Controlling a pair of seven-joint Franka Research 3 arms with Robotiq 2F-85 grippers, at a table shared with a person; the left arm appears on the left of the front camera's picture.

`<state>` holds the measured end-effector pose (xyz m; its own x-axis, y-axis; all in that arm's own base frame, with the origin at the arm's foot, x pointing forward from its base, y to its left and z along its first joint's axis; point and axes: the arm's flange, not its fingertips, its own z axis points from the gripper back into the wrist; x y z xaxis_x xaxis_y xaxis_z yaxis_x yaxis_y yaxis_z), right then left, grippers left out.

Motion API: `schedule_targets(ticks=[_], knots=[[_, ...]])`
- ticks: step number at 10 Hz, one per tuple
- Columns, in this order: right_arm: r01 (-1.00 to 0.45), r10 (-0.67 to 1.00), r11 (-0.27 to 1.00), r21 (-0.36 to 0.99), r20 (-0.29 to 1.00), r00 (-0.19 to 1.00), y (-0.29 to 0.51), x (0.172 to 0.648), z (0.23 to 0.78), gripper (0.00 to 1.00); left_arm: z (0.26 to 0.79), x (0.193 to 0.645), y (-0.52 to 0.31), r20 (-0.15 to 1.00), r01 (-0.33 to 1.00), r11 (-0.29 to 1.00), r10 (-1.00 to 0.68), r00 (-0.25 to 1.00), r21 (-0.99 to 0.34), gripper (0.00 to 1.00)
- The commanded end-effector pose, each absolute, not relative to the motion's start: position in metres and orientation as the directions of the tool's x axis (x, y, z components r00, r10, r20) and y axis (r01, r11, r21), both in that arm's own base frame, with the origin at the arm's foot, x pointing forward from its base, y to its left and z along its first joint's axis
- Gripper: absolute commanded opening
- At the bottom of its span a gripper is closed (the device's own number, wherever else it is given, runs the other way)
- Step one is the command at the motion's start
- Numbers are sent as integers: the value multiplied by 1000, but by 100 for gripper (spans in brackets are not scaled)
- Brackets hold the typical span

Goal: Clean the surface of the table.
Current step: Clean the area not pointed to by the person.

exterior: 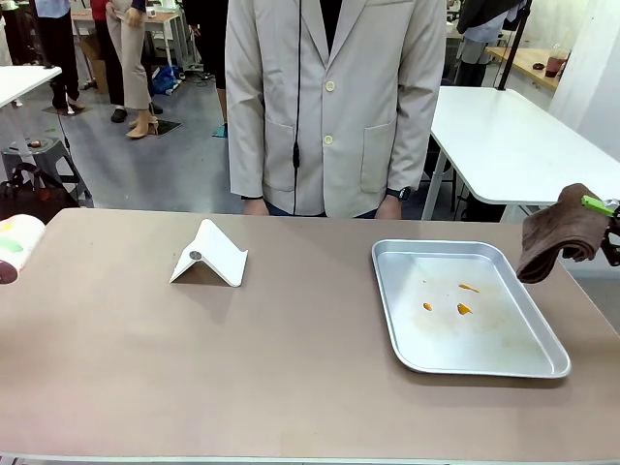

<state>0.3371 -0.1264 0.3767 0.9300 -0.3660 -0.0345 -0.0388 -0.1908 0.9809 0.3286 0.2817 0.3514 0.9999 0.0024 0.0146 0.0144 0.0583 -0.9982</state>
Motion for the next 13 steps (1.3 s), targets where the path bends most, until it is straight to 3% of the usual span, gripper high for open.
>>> schedule_targets(ticks=[1,4,7,10,13], knots=[[-87,-273,-128,988,49,961,-118,342,387,7,356,327,279,25,25,38,18,1000,-999,22],[-120,-6,400,909,133,991,-85,373,418,7,356,327,279,25,25,38,18,1000,-999,22],[-119,66,731,672,104,992,-61,406,432,7,356,327,279,25,25,38,18,1000,-999,22],[-85,69,935,345,60,996,-45,435,434,7,356,327,279,25,25,38,18,1000,-999,22],[-41,23,977,211,88,996,-32,465,412,7,356,327,279,25,25,38,18,1000,-999,22]])
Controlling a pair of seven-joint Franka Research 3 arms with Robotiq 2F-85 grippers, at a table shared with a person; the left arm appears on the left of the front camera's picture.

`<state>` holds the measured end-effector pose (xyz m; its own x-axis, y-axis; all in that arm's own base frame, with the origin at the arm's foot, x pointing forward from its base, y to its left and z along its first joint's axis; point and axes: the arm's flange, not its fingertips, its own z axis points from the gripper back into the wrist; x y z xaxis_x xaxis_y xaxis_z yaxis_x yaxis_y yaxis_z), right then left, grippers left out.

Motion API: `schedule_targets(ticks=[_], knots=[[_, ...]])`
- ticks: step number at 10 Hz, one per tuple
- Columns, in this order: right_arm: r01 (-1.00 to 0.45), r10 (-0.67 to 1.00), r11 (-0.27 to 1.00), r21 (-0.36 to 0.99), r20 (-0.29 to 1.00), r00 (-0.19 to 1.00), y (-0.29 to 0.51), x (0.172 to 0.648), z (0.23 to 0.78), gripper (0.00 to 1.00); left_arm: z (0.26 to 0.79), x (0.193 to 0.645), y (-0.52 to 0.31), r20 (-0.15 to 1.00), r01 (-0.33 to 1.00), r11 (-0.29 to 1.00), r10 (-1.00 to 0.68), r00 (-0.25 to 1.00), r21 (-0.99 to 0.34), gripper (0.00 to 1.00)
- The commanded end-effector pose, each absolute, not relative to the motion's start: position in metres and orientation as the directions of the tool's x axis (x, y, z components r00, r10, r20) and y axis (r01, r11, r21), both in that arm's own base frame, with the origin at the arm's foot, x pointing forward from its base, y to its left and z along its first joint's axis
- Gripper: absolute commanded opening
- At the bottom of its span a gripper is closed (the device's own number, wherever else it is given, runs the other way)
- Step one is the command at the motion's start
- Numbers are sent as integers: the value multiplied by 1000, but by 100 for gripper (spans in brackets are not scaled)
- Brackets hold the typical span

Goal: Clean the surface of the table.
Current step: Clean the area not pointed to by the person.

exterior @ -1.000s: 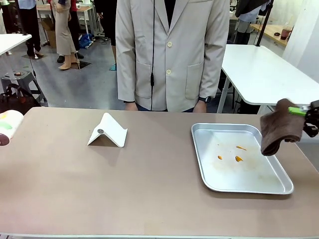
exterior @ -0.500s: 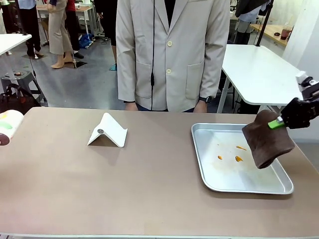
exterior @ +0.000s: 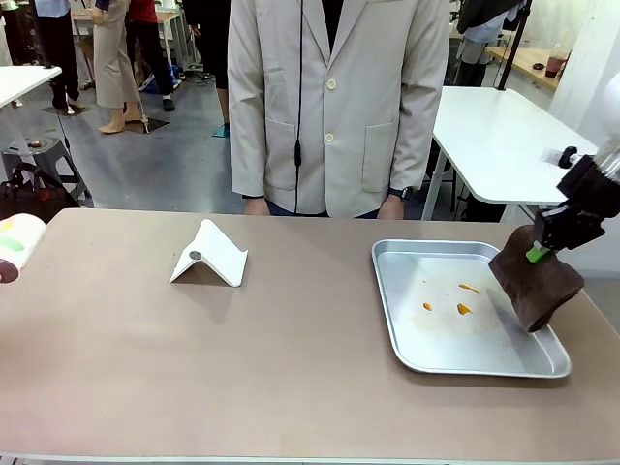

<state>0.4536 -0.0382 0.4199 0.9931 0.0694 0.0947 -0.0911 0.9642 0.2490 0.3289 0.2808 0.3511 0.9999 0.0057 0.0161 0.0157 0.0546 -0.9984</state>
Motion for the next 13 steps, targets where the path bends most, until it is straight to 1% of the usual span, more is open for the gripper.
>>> schedule_targets(ticks=[1,3,7,9,13], knots=[[-13,-4,982,187,90,996,-31,474,401,7,356,327,279,25,25,38,18,1000,-999,22],[17,-29,984,179,63,998,-21,487,378,7,356,327,279,25,25,38,18,1000,-999,22],[24,-43,958,285,61,997,-2,499,339,7,356,327,279,25,25,38,18,1000,-999,22],[-7,-19,955,295,85,996,17,496,326,7,356,327,279,25,25,38,18,1000,-999,22],[-67,51,939,336,55,997,53,490,302,7,356,327,279,25,25,38,18,1000,-999,22]])
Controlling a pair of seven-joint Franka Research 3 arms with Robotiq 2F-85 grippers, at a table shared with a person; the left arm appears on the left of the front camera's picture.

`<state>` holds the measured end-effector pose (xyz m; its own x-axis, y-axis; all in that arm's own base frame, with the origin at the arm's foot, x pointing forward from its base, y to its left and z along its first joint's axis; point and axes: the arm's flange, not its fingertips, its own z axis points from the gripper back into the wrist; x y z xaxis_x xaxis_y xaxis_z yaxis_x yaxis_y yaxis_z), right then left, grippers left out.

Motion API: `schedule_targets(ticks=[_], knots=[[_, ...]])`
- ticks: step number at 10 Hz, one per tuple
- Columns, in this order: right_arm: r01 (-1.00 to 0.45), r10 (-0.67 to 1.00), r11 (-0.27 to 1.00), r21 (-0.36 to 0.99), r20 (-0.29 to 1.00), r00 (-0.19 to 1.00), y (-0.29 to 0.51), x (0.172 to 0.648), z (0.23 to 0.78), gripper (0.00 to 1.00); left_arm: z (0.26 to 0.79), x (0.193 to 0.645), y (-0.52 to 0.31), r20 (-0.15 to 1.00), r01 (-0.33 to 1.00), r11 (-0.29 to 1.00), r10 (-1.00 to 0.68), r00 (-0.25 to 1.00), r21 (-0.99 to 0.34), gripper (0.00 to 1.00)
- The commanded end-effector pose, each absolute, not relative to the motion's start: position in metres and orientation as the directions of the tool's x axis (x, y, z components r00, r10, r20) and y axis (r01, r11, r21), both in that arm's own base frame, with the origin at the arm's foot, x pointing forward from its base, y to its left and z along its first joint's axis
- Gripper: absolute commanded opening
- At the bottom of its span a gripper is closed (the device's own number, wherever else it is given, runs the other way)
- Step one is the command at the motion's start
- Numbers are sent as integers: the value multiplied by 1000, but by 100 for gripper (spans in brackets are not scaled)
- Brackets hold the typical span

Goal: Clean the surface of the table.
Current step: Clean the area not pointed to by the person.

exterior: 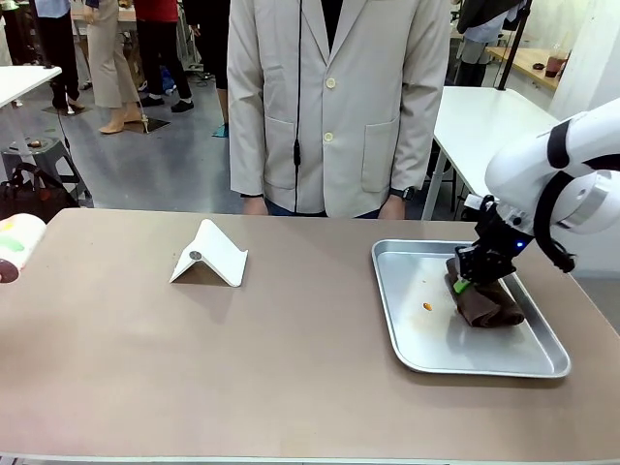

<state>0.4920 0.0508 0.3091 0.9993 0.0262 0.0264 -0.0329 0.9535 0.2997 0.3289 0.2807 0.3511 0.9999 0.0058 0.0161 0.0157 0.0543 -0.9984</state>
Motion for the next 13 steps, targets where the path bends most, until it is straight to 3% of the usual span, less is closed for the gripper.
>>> schedule_targets(ticks=[1,8,13], knots=[[-87,73,925,369,52,996,60,488,303,7,356,327,279,25,25,38,18,1000,-999,22],[-197,185,836,513,75,980,134,477,299,7,356,327,279,25,25,38,18,1000,-999,22],[-234,223,893,384,74,972,140,471,294,7,356,327,279,25,25,38,18,1000,-999,22]])
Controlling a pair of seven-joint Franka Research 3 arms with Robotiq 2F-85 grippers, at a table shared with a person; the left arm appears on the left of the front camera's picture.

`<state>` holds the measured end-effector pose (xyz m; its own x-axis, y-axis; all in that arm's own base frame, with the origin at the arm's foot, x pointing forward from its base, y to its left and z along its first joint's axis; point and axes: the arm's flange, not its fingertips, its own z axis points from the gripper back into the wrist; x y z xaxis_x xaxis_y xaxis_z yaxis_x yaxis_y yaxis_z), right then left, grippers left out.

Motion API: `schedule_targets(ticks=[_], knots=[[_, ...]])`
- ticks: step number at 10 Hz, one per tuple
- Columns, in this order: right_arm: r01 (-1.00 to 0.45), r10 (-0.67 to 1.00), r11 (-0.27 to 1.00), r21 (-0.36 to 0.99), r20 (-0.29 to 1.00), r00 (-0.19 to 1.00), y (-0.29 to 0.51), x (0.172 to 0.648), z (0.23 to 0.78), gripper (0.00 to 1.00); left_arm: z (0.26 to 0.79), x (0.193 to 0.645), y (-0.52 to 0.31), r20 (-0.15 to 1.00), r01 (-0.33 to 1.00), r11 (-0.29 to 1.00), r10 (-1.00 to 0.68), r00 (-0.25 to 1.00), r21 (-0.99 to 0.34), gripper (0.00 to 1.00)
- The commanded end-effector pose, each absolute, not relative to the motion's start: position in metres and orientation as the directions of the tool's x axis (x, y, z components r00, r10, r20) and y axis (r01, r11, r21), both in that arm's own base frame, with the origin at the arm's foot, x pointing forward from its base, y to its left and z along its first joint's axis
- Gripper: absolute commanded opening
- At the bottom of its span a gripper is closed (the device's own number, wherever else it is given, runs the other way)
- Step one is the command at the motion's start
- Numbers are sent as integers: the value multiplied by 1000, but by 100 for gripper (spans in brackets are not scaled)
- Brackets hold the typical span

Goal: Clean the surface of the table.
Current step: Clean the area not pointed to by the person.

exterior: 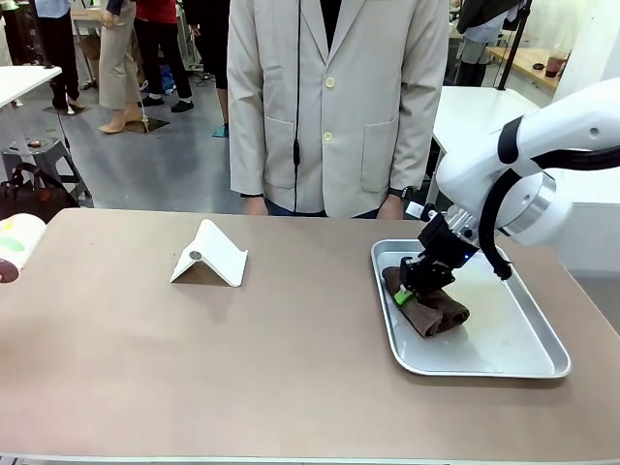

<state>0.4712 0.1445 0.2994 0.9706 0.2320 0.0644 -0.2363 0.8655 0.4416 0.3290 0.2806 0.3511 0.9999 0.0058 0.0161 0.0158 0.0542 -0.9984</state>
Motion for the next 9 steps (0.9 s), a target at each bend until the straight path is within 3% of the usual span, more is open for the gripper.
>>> schedule_targets(ticks=[1,9], knots=[[-216,207,916,338,63,976,133,472,290,7,356,327,279,25,25,38,18,1000,-999,22],[-58,52,962,266,30,998,66,476,287,7,356,327,279,25,25,38,18,1000,-999,22]])
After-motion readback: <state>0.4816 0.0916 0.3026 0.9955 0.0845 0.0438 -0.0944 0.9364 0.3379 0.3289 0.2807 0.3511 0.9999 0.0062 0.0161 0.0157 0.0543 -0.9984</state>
